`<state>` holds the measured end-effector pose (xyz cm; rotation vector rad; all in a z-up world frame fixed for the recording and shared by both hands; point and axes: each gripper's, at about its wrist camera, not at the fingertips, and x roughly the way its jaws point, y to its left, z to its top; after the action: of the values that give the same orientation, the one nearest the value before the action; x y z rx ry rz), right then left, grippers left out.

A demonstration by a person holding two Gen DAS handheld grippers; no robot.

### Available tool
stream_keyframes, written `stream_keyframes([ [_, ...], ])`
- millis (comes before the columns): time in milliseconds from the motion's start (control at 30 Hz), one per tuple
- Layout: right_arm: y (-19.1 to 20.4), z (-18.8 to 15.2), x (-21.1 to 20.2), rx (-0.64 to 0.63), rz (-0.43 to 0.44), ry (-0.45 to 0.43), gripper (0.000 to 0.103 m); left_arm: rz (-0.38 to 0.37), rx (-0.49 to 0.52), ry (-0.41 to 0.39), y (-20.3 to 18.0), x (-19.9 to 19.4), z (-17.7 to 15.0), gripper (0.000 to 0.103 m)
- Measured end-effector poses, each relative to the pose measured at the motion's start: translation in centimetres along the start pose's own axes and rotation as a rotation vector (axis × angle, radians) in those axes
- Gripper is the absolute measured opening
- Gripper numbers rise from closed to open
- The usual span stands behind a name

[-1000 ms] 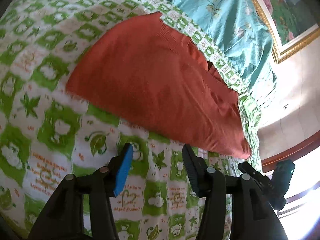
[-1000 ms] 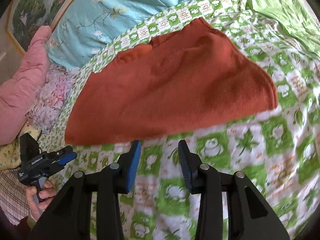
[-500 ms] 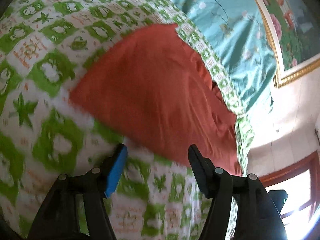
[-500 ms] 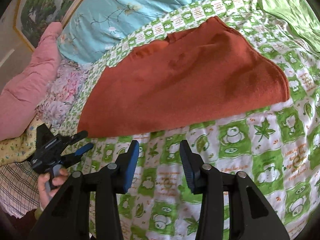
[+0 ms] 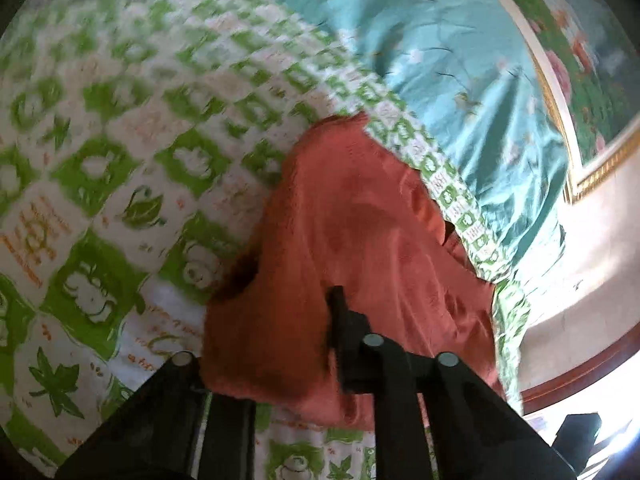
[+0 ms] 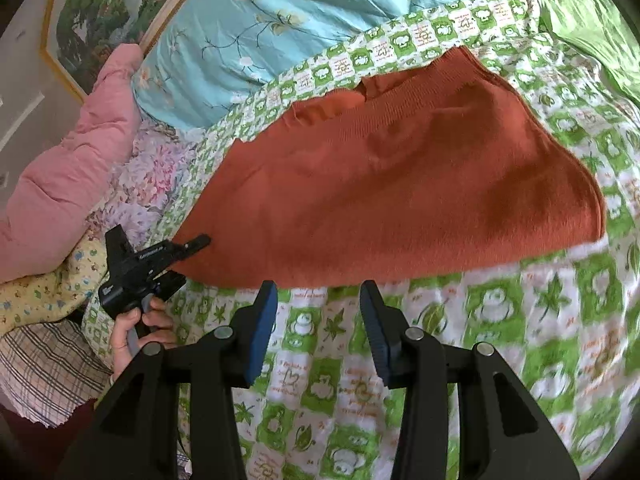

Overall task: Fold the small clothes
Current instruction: 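Grasp the edge of the folded orange sweater with both tools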

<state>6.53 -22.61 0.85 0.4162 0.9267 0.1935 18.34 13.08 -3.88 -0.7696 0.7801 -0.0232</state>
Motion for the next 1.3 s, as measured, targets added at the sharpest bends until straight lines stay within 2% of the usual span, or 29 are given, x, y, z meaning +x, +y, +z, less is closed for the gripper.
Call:
stream_keyframes([
  [67,-0.9,1.0,-0.1,0.019,0.007,-0.01,0.044,0.009,0.1,-0.026,-2.5,-0.7,0.0,0.01],
  [233,-3.8,4.3,-0.5,0.061,0.021,-0.042,0.044,-0.049,0.346,-0.041,-10.2,-1.2,-1.1,0.008],
  [333,-5.6,6.2,-0.4,0.089,0.044,-0.032,0.044,-0.097,0.466,-0.01,-14.7,-0.1,-2.8,0.007],
  [467,-7.4,8.2,0.1,0.145,0.117,-0.017,0.044,-0.092,0.592,0.062,-18.9,3.5,-6.5,0.007],
  [533,-8.2,9.1,0.8,0.182,0.173,-0.001,0.045,-0.073,0.633,0.129,-19.8,6.4,-8.6,0.007],
  [633,-8.8,10.3,3.2,0.222,0.21,0.061,0.065,-0.032,0.679,0.198,-20.0,9.0,-11.1,0.007],
  [767,-8.4,11.9,7.2,0.221,0.213,0.143,0.066,-0.032,0.712,0.18,-19.7,8.6,-12.1,0.007],
  [933,-5.8,14.6,12.4,0.139,0.21,0.216,0.066,-0.092,0.651,0.182,-19.0,7.8,-10.4,0.007],
  [967,-5.2,15.0,13.3,0.122,0.202,0.227,0.064,-0.103,0.643,0.179,-18.9,7.7,-10.0,0.007],
  [1033,-4.2,15.6,15.5,0.088,0.168,0.259,0.047,-0.095,0.649,0.182,-18.9,7.5,-9.9,0.007],
  [1067,-3.9,15.8,16.2,0.078,0.161,0.27,0.019,-0.097,0.651,0.185,-19.1,7.5,-9.7,0.007],
  [1100,-3.5,16.0,16.6,0.066,0.158,0.269,0.012,-0.101,0.651,0.183,-19.2,7.3,-9.6,0.007],
  [1167,-3.2,16.5,15.9,0.053,0.158,0.242,0.011,-0.12,0.66,0.173,-20.3,6.6,-9.4,0.007],
  [1300,-2.5,18.1,10.9,-0.024,0.169,0.116,0.01,-0.209,0.669,0.15,-23.3,5.4,-9.2,0.007],
])
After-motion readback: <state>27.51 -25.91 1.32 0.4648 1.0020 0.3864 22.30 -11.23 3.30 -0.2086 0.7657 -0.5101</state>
